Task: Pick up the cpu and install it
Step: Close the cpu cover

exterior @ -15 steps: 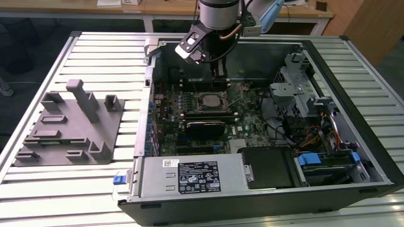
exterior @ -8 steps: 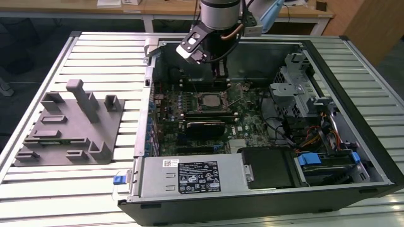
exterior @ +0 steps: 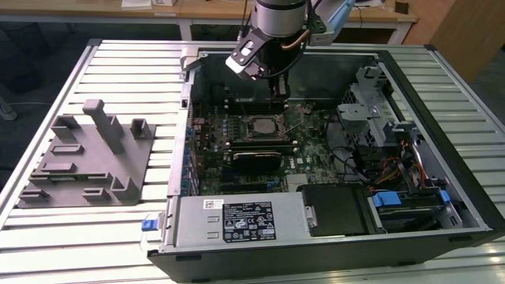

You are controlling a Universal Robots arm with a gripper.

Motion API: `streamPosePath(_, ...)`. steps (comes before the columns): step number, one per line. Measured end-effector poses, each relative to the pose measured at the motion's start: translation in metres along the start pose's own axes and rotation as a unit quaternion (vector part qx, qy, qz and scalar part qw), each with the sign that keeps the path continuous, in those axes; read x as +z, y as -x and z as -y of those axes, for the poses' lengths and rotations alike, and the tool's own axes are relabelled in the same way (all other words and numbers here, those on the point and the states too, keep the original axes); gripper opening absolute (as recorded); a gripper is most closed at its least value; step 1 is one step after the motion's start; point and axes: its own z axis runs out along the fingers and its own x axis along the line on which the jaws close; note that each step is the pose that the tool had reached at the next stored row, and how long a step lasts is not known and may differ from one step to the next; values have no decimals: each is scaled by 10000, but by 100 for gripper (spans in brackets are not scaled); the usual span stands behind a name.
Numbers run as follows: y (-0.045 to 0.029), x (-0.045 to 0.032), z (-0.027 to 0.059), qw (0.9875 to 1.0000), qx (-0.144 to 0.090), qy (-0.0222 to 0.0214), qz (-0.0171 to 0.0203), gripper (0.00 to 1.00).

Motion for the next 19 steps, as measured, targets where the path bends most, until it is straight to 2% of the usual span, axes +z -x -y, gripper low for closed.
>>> streamPosePath(12,-1,16,-198,10000,0,0,0,11)
streamPosePath(19,-5,27,-345,10000,0,0,0,11)
